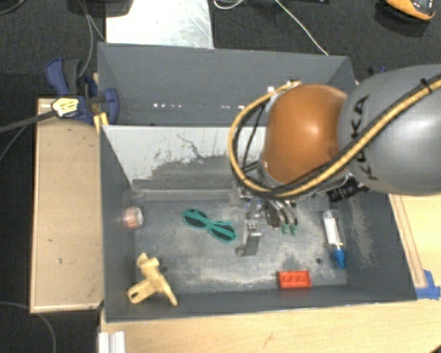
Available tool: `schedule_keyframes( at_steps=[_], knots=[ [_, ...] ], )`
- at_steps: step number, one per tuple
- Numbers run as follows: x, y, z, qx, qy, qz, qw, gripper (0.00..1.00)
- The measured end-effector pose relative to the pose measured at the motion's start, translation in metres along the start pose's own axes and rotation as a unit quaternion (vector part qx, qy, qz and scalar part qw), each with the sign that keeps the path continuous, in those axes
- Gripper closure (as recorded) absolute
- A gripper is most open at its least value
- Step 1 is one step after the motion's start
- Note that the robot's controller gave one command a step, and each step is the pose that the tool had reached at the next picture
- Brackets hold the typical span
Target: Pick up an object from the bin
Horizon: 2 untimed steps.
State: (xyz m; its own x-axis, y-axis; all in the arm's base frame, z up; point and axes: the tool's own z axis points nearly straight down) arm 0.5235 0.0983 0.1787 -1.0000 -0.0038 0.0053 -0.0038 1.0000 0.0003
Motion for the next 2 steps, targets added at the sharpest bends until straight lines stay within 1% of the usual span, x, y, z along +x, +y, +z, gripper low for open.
schedule_keyframes(
  at_steps=[1,2],
  knots=[
    [-0.001,-0.001,-0.005,0.0,-0.0039,0.002,1.0,0.0],
    [-0.017,0.034,0.064,-0.001,0.002,0.007,1.0,0.0]
  ],
)
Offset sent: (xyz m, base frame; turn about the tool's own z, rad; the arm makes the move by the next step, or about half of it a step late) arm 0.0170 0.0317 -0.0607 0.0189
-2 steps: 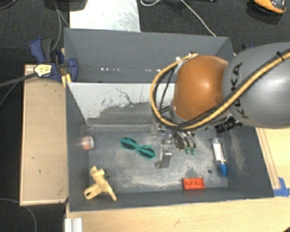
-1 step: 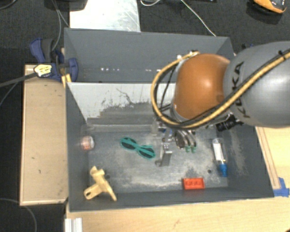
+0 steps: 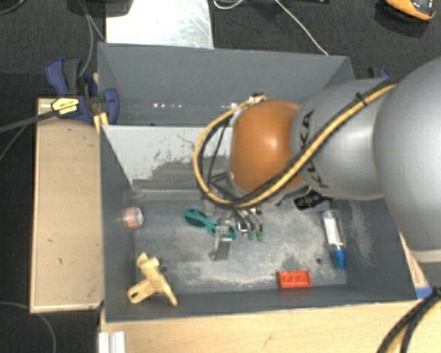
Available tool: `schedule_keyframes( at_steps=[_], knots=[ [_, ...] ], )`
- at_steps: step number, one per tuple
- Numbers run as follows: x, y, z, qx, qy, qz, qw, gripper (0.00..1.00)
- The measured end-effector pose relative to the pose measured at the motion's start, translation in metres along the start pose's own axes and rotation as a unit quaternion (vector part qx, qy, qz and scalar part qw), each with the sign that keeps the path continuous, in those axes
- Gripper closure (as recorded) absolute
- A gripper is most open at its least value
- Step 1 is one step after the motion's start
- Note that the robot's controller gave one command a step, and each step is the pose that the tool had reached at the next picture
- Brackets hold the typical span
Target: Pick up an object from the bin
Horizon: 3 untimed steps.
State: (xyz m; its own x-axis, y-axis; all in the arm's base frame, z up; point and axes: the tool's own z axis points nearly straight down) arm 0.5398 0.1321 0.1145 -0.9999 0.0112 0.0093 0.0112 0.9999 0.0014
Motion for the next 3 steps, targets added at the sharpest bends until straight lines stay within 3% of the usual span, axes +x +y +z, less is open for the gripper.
schedule_keyframes(
  at_steps=[1,2,3],
  knots=[
    [-0.022,0.035,0.007,-0.002,-0.0085,-0.004,1.0,0.0],
    [-0.047,-0.015,0.043,-0.001,-0.0036,-0.039,0.9992,0.0],
    [-0.024,-0.075,0.03,0.0,-0.0097,-0.092,0.9957,0.0]
  ],
)
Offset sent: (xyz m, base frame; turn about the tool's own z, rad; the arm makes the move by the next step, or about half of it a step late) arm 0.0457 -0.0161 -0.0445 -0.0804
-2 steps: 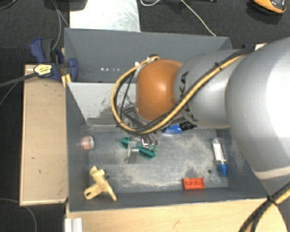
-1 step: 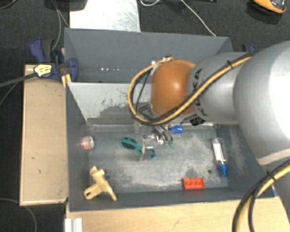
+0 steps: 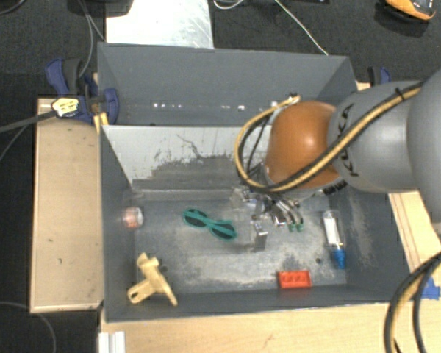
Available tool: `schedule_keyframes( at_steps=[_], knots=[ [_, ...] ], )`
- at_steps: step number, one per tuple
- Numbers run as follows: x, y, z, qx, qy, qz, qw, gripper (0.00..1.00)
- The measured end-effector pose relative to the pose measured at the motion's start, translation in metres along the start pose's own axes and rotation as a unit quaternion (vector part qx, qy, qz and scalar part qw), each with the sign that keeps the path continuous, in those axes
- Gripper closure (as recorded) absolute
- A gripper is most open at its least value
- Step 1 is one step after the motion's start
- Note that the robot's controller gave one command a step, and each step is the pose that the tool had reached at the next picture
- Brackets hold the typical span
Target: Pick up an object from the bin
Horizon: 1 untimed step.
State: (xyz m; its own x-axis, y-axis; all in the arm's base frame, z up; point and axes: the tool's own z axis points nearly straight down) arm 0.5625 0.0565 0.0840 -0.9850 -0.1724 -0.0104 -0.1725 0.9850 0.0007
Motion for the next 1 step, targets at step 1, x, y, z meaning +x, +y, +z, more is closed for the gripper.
schedule_keyframes(
  at_steps=[1],
  knots=[
    [-0.0158,0.0336,0.0129,-0.001,0.0033,0.15,0.9887,0.0]
  ],
)
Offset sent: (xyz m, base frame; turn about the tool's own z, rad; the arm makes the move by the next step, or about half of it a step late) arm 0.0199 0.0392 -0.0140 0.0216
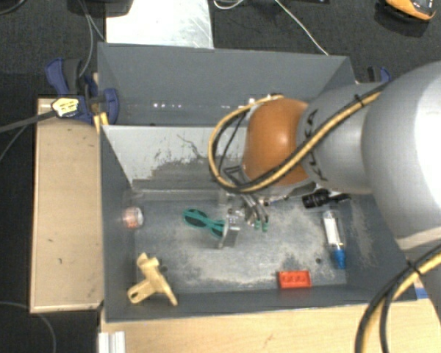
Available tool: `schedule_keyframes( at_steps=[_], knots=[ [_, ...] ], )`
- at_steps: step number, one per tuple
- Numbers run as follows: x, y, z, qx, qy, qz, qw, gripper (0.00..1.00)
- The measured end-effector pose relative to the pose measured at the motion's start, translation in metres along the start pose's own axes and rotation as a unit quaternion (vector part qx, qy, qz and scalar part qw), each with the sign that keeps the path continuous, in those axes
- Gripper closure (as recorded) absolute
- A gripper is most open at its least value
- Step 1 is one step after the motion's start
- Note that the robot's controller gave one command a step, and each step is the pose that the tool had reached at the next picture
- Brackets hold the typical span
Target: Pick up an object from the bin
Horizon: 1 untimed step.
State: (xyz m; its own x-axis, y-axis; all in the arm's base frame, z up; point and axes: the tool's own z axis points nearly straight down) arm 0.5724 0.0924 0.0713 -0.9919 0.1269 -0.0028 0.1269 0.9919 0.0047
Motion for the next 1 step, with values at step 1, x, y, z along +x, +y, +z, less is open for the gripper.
schedule_keyframes(
  at_steps=[1],
  knots=[
    [-0.0108,0.0052,0.0001,0.0,-0.0073,-0.138,0.9905,1.0]
  ],
)
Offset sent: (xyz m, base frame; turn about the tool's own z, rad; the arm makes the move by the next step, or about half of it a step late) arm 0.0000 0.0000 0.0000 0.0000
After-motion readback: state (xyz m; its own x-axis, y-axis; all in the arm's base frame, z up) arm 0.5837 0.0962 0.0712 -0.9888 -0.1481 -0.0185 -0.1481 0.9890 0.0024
